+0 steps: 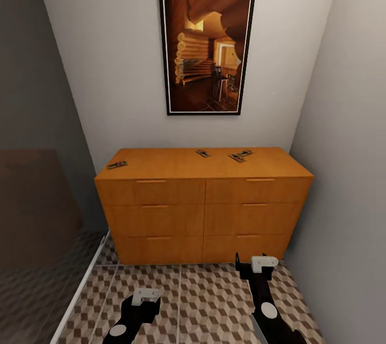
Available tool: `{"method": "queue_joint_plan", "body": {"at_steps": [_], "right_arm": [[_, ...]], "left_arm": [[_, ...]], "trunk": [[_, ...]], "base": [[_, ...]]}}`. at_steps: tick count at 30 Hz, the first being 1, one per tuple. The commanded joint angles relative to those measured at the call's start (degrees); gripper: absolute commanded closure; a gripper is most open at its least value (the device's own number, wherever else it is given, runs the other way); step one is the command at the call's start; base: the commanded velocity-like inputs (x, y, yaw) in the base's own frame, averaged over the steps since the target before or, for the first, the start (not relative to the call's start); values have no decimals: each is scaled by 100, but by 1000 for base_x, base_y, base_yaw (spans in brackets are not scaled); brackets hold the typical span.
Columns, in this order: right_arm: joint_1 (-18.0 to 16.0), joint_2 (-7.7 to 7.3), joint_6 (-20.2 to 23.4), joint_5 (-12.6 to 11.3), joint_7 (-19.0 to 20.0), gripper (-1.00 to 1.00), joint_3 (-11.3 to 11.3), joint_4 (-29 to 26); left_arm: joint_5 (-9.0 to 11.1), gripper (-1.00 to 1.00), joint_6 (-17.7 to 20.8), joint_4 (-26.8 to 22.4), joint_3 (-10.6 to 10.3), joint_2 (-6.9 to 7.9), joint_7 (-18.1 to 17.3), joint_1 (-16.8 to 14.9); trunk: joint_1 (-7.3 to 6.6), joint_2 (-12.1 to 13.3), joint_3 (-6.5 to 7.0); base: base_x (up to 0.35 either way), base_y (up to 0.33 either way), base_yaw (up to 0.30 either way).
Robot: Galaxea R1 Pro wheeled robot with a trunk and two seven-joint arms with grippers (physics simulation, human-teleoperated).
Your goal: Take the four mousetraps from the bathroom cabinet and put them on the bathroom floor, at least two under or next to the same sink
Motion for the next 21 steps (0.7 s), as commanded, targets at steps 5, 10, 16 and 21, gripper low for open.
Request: {"method": "queue_joint_plan", "body": {"at_steps": [5,10,16,21], "right_arm": [[159,157,-93,158,30,-100,17,167],[322,101,-234,203,51,-100,25,329],[518,94,-272,201,58,-100,36,523],[660,148,-264,214,36,-100,36,554]], "left_arm": [[-72,-100,-55,-172,-153,63,132,111],[-76,-100,-154,-335,-148,37,149,17],[-74,-100,-346,-221,-162,24,157,1],[-72,-100,-506,-61,-146,0,185,-1]], "trunk": [[0,-3,-6],[0,-3,-6],[0,-3,-6],[0,-3,-6]], "base": [[0,0,0],[0,0,0],[0,0,0],[0,0,0]]}}
